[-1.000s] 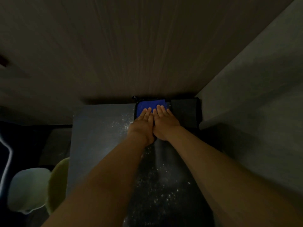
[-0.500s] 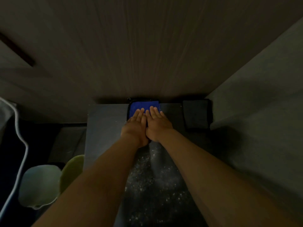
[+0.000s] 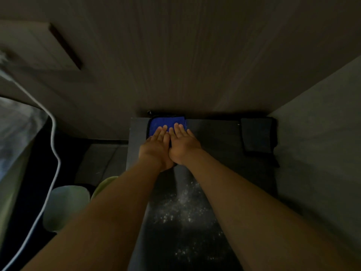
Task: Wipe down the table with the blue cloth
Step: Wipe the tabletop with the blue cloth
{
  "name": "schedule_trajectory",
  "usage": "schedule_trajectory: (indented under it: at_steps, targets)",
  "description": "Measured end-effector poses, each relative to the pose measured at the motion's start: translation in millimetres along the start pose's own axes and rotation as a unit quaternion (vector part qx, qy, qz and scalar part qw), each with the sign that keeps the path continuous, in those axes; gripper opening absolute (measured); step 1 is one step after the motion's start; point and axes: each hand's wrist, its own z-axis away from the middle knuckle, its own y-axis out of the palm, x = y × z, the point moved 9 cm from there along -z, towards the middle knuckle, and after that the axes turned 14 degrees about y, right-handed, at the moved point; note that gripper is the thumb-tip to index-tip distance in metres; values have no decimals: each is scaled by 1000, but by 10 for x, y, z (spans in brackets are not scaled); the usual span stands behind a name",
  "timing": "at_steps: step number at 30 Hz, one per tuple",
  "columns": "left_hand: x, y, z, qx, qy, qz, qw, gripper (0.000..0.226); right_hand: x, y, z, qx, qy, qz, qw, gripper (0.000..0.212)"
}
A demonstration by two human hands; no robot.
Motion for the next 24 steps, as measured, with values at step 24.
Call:
schedule_trajectory:
  at_steps: [24]
  targets:
    - [680,143,271,18,-9,-2,1000,110,757,-49,-14,-10,-9,19,1000,69]
